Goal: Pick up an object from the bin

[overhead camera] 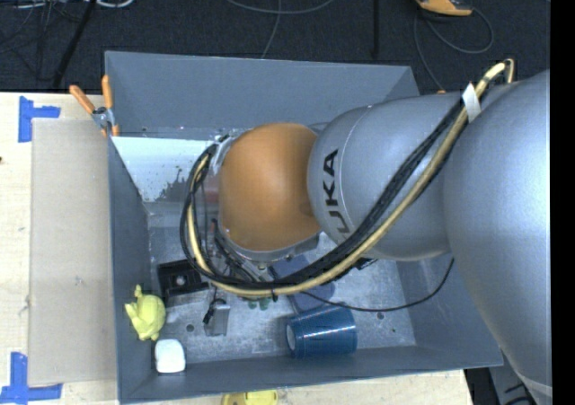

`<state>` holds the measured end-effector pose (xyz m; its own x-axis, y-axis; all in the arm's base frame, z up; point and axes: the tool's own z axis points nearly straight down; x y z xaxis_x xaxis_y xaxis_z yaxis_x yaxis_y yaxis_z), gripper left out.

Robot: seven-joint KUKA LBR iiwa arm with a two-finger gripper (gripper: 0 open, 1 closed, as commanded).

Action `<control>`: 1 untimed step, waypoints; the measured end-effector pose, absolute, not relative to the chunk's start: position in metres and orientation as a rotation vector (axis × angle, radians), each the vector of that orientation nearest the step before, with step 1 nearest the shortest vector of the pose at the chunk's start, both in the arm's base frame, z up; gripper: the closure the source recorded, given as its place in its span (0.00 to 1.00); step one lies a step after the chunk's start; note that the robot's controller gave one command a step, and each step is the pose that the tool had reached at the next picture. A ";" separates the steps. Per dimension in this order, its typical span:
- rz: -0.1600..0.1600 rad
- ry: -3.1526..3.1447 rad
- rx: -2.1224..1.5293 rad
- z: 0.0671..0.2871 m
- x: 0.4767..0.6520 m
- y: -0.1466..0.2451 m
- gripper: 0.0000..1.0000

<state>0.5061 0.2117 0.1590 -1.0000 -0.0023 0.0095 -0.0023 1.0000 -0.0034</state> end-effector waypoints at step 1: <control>0.001 -3.139 -0.002 0.163 0.508 0.211 0.00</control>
Offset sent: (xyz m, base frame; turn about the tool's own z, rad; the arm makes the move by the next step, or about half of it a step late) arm 0.0559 -0.0023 -0.0621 0.0690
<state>0.5079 0.2112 0.1634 -1.0000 0.0015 0.0022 0.0015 1.0000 -0.0006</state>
